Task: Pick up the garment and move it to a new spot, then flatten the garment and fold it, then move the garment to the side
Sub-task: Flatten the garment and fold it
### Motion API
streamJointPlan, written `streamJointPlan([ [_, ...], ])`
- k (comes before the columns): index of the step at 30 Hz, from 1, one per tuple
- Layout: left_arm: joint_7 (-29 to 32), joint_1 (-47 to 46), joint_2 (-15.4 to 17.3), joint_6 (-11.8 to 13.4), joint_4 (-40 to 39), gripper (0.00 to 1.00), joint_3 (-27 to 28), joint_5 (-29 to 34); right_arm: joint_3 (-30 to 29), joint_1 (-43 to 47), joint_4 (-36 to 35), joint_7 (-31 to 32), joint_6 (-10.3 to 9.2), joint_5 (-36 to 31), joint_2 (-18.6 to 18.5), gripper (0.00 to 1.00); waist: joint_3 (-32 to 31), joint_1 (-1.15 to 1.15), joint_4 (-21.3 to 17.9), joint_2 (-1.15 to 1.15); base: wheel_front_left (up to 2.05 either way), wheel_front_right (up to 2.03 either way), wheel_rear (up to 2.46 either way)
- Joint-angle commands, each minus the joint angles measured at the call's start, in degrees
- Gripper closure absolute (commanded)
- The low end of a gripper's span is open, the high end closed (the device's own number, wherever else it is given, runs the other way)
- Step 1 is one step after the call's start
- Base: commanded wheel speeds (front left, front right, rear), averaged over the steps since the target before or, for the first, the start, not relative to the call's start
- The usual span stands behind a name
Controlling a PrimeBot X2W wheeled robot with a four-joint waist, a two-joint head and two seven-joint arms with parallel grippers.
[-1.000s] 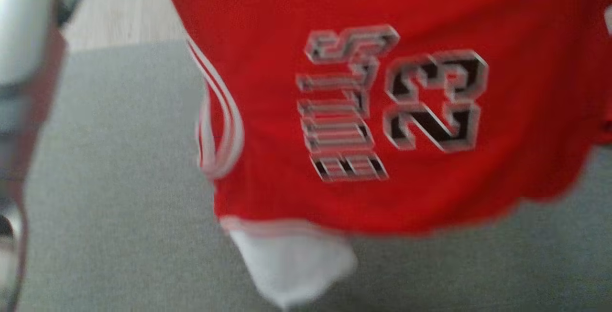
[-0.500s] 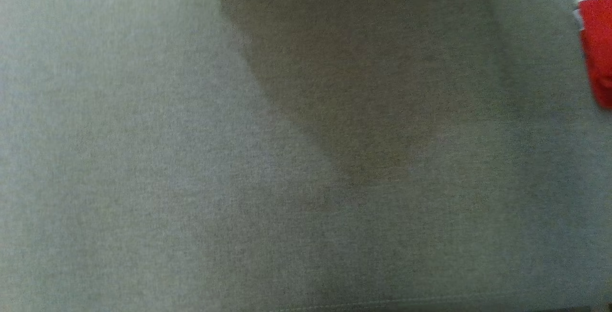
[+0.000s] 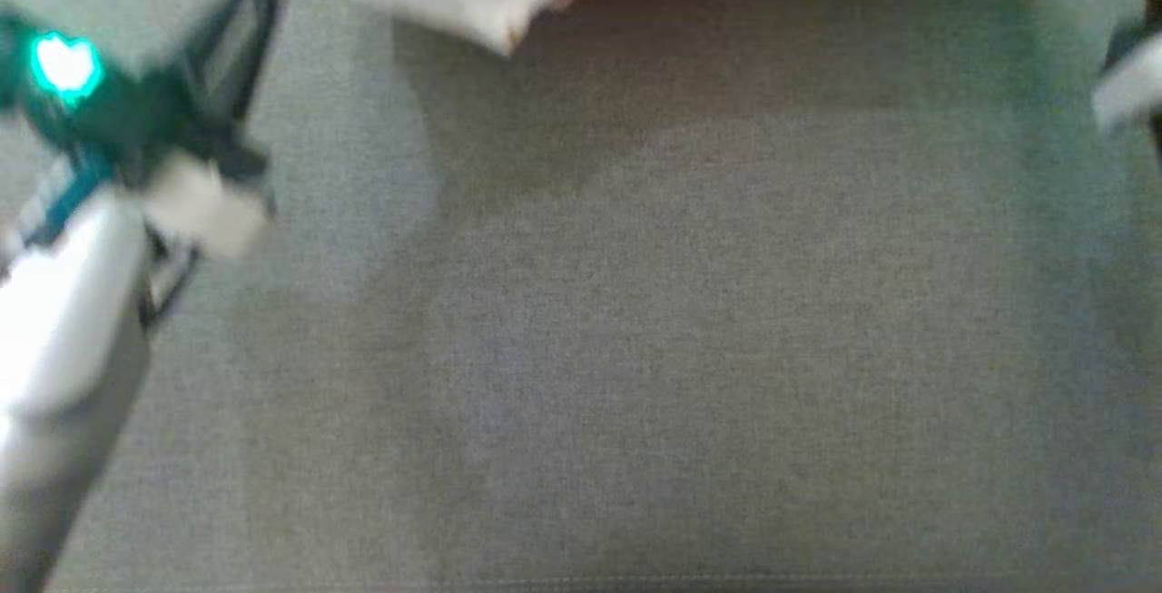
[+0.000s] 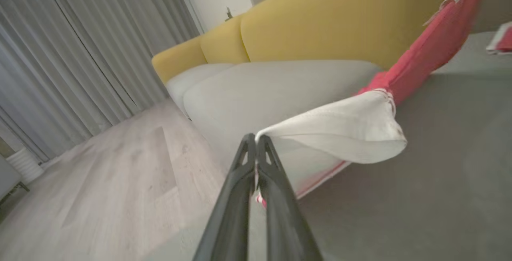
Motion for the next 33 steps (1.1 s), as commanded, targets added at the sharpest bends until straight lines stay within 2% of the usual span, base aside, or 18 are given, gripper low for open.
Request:
streamJointPlan([
  [1, -0.22, 0.63, 3.64, 0.71, -2.47, 1.00, 2.16, -0.58, -0.48, 2.61, -2.28, -0.61, 0.37, 0.62, -1.82, 1.00, -1.82, 0.01, 0.38, 0.00, 0.00, 0.00, 0.00],
  [4, -0.03, 10.67, 5.89, 2.13, -6.07, 1.00, 1.29, -1.69, -2.74, 11.43, -5.64, -0.61, 0.37, 1.09, -2.45, 1.00, -5.03, 0.01, 0.30, 0.00, 0.00, 0.00, 0.00],
  [11, 3.26, 31.23, 10.02, 8.44, -17.16, 1.00, -0.47, -4.19, -8.17, 30.72, -14.15, -0.62, 0.37, 0.68, -2.20, 1.00, -12.21, 0.01, 0.33, 0.00, 0.00, 0.00, 0.00],
  [15, 5.81, 39.99, 11.43, 11.50, -23.73, 1.00, -1.62, -5.80, -10.38, 40.64, -18.77, -0.38, 0.37, 0.42, -1.60, 1.00, -14.88, 0.01, 0.81, 0.00, 0.00, 0.00, 0.00],
  [17, 6.28, 42.70, 12.31, 12.05, -25.79, 1.00, -1.85, -6.57, -11.34, 44.56, -21.18, 0.56, 0.37, 0.21, -0.86, 1.00, -15.48, 0.01, 0.89, 0.00, 0.00, 0.00, 0.00],
  [20, 6.40, 43.89, 12.93, 12.38, -27.21, 1.00, -1.73, -7.15, -11.92, 48.32, -24.19, 2.54, 0.37, 0.24, 0.64, 1.00, -15.87, 0.01, 0.78, 0.00, 0.00, 0.00, 0.00],
  [24, 6.67, 42.43, 12.83, 12.06, -27.85, 1.00, -1.57, -7.10, -12.30, 48.93, -25.63, 4.40, 0.37, -0.46, 1.40, 1.00, -15.22, 0.01, 0.33, 0.00, 0.00, 0.00, 0.00],
  [33, 8.04, 29.67, 10.33, 10.33, -25.43, 1.00, -0.22, -5.02, -9.88, 39.96, -23.36, 5.78, 0.37, -1.69, 3.13, 1.00, -10.42, 0.01, -2.39, 0.00, 0.00, 0.00, 0.00],
])
